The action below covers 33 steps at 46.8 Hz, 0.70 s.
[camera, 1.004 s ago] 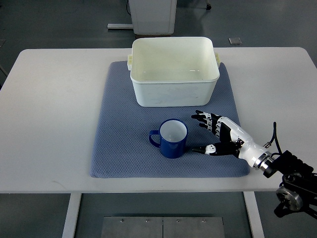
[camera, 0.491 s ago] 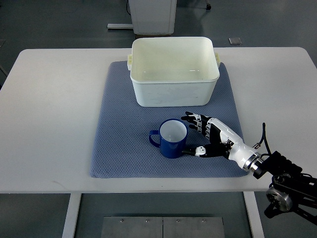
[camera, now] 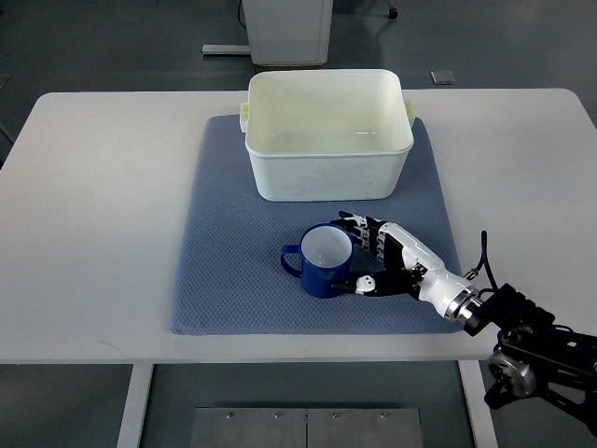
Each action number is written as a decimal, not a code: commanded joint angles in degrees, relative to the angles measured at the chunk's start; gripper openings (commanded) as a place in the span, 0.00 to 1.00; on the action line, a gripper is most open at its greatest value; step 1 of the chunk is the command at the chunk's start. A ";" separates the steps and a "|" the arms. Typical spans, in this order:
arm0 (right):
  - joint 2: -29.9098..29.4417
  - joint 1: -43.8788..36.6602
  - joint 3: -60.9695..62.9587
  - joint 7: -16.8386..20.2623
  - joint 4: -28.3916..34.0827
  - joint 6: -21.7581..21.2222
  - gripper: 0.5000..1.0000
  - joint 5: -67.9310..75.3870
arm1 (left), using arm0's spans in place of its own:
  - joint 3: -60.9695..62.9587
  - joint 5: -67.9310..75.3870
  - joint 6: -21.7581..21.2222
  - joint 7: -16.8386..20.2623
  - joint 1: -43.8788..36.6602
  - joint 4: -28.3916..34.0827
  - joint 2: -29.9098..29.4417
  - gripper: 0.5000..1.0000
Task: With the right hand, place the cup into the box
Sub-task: 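Lower the open right hand beside the blue mug's body, then close the right hand fingers around the blue mug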
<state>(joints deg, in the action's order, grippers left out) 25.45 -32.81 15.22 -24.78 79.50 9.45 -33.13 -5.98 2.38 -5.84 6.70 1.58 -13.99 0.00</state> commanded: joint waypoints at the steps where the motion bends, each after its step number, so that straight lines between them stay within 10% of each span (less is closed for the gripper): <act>1: -0.31 -0.50 -0.19 0.00 -0.31 0.22 1.00 -0.01 | 0.00 0.08 -0.05 0.07 0.00 -0.07 0.00 1.00; 33: -4.88 -2.61 -1.86 1.05 -3.48 1.28 1.00 0.43 | 0.00 -0.01 -0.05 0.07 0.00 -0.07 0.00 1.00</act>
<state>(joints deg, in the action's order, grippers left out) 20.85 -35.26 13.36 -23.85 76.20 10.72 -32.74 -5.98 2.39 -5.85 6.69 1.58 -14.03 0.00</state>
